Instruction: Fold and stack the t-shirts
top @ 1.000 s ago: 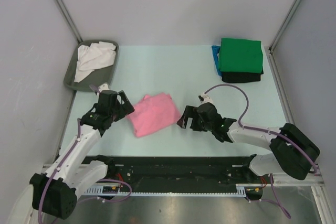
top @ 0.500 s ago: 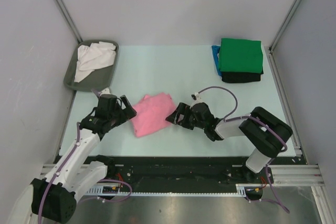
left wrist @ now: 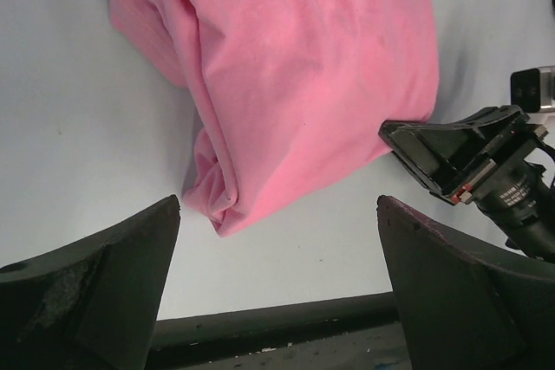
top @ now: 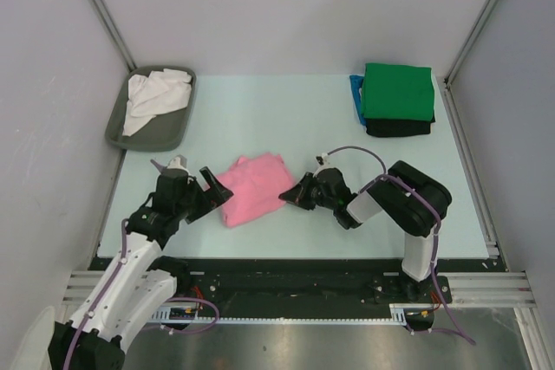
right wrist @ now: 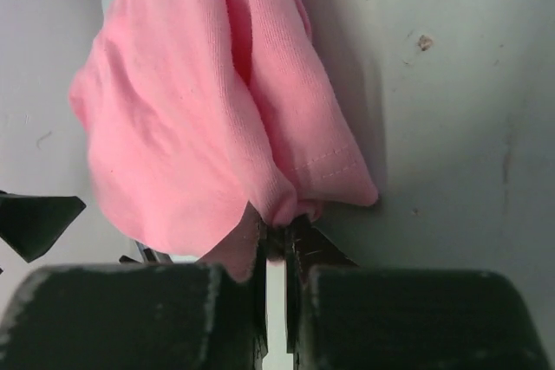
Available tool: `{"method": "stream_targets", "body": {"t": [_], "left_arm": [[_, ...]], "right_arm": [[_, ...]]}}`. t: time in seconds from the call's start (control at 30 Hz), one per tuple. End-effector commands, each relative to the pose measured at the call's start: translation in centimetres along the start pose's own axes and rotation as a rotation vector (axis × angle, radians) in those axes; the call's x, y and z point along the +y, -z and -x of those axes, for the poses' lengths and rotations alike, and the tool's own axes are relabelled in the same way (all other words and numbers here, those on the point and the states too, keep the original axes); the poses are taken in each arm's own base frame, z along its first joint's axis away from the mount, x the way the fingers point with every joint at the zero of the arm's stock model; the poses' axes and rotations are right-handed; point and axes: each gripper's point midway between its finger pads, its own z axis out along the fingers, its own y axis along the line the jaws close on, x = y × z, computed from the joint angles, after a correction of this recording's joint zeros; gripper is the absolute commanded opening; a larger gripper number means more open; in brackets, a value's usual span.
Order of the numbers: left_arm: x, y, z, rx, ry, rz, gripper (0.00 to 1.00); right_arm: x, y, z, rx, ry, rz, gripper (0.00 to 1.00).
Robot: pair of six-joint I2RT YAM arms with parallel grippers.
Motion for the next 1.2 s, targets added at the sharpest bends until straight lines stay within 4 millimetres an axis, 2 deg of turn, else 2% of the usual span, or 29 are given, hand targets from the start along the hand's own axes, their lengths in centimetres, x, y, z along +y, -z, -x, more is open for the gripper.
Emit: {"method": "stream_targets", "body": {"t": [0.0, 0.07, 0.1, 0.17, 0.2, 0.3, 0.33, 0.37, 0.4, 0.43, 0.47, 0.5, 0.57, 0.67, 0.77, 0.8, 0.83, 0.87, 0.9, 0.93, 0.97, 1.0, 1.03, 1.07, 1.1, 1.13, 1.17], "left_arm": [[-1.1, 0.8, -0.4, 0.013, 0.019, -0.055, 1.00], [-1.7, 1.2, -0.7, 0.019, 0.020, -0.080, 1.00], [-2.5, 1.6, -1.2, 0.029, 0.008, -0.114, 1.00], [-3.3, 1.8, -2.0, 0.048, 0.014, -0.146, 1.00], [-4.1, 2.2, -3.1, 0.076, -0.009, -0.176, 1.00], [-5.9, 2.5, -6.0, 0.156, -0.017, -0.240, 1.00], [-6.5, 2.6, -6.9, 0.181, -0.020, -0.265, 1.00], [-7.8, 2.7, -7.3, 0.187, 0.018, -0.302, 1.00], [-8.2, 2.9, -9.6, 0.248, -0.006, -0.322, 1.00], [-8.8, 3.0, -10.5, 0.262, 0.001, -0.342, 1.00], [-10.4, 3.7, -11.7, 0.278, 0.023, -0.397, 1.00], [-10.4, 3.3, -12.3, 0.268, 0.037, -0.384, 1.00], [-11.0, 3.4, -13.4, 0.239, 0.088, -0.371, 1.00], [-10.4, 2.4, -14.8, 0.227, 0.145, -0.279, 1.00], [-9.8, 1.3, -14.7, 0.174, 0.158, -0.183, 1.00], [-10.9, 1.3, -13.7, 0.116, 0.150, -0.185, 1.00], [-11.7, 1.5, -13.0, 0.081, 0.109, -0.197, 1.00], [-11.6, 1.7, -12.6, 0.046, -0.035, -0.185, 1.00], [-13.7, 2.1, -11.9, 0.024, -0.093, -0.182, 1.00], [-14.7, 2.1, -11.4, -0.002, -0.187, -0.183, 1.00], [-13.3, 1.1, -11.9, -0.005, -0.420, -0.086, 1.00], [-16.1, 2.2, -10.9, -0.035, -0.476, -0.101, 1.00], [-16.5, 2.1, -10.1, -0.084, -0.628, -0.064, 1.00], [-14.9, 1.2, -11.1, -0.071, -0.779, 0.051, 1.00], [-16.9, 2.0, -10.6, -0.104, -0.827, 0.043, 1.00], [-17.1, 2.1, -9.9, -0.166, -0.970, 0.086, 1.00], [-17.4, 2.0, -11.3, -0.186, -1.067, 0.095, 1.00]], "right_arm": [[-4.6, 0.9, -0.4, 0.029, 0.015, -0.183, 0.00], [-4.5, 1.5, -0.3, 0.024, 0.035, -0.200, 0.00], [-3.5, 2.2, 0.0, 0.015, 0.047, -0.186, 0.00], [-3.1, 3.6, 0.1, 0.002, 0.060, -0.187, 0.00], [-1.7, 4.6, 0.4, -0.008, 0.082, -0.172, 0.00], [-0.9, 6.4, 0.7, -0.017, 0.110, -0.191, 0.00], [0.6, 7.2, 1.7, -0.054, 0.131, -0.164, 0.00], [1.2, 7.7, 2.0, -0.069, 0.138, -0.157, 0.00], [1.4, 8.2, 2.1, -0.072, 0.143, -0.164, 0.00], [2.4, 8.8, 2.8, -0.097, 0.158, -0.141, 0.00], [3.0, 9.1, 3.3, -0.108, 0.162, -0.139, 0.00], [2.7, 9.4, 3.3, -0.105, 0.162, -0.160, 0.00], [3.4, 10.0, 3.7, -0.122, 0.169, -0.148, 0.00], [4.3, 10.9, 4.2, -0.146, 0.177, -0.136, 0.00], [4.8, 11.3, 4.3, -0.152, 0.187, -0.123, 0.00], [5.0, 11.4, 4.3, -0.152, 0.194, -0.118, 0.00], [5.0, 11.4, 4.3, -0.149, 0.197, -0.116, 0.00], [5.0, 11.4, 4.3, -0.147, 0.197, -0.117, 0.00], [4.9, 11.4, 4.1, -0.139, 0.211, -0.117, 0.00], [4.9, 11.5, 4.1, -0.135, 0.218, -0.115, 0.00], [4.7, 11.5, 4.1, -0.132, 0.223, -0.121, 0.00], [4.5, 11.5, 4.1, -0.128, 0.237, -0.126, 0.00], [4.4, 11.6, 4.1, -0.126, 0.243, -0.128, 0.00], [4.1, 11.7, 4.2, -0.121, 0.249, -0.137, 0.00], [3.8, 11.9, 4.6, -0.126, 0.249, -0.146, 0.00], [3.6, 12.0, 4.8, -0.129, 0.254, -0.155, 0.00], [3.1, 12.2, 4.8, -0.121, 0.255, -0.170, 0.00]]}}
